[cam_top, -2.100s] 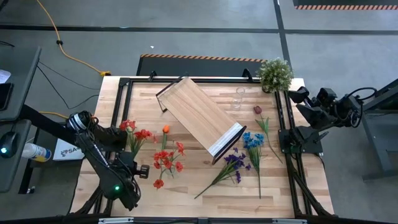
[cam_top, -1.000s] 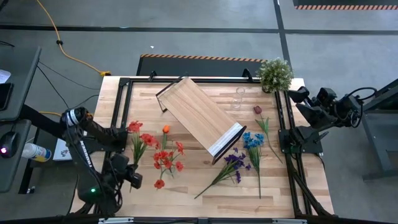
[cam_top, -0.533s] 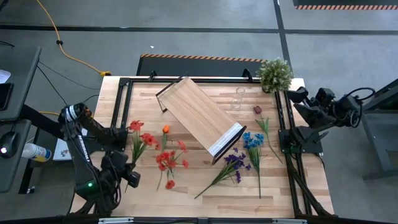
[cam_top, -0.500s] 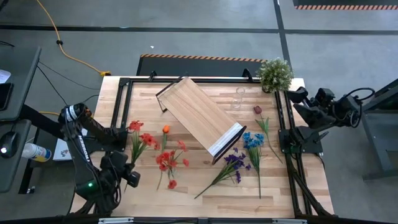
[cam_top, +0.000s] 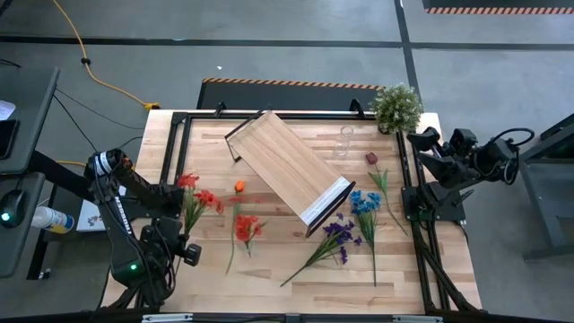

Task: Pick and place flowers into a vace then onto a shelf
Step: Put the orange flowers into the bottom transparent vase

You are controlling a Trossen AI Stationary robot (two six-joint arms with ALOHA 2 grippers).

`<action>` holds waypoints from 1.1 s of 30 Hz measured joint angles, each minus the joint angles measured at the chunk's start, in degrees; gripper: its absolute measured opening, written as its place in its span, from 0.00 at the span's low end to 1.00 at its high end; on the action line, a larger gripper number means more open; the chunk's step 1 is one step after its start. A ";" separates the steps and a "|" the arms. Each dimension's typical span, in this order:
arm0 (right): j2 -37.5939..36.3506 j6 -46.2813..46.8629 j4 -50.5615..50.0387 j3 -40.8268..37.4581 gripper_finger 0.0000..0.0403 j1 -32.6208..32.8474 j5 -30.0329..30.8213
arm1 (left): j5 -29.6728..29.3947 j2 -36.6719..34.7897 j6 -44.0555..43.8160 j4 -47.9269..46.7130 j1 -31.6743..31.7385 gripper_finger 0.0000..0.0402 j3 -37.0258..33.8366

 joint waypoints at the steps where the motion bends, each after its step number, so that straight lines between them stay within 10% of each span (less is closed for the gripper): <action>1: 0.00 0.00 0.00 0.00 0.95 0.00 -0.02 | -0.02 0.00 0.00 0.00 0.00 0.09 0.00; 33: 0.00 0.20 0.24 0.00 0.95 0.00 0.81 | -15.01 -0.94 -0.04 -0.01 0.02 0.09 3.63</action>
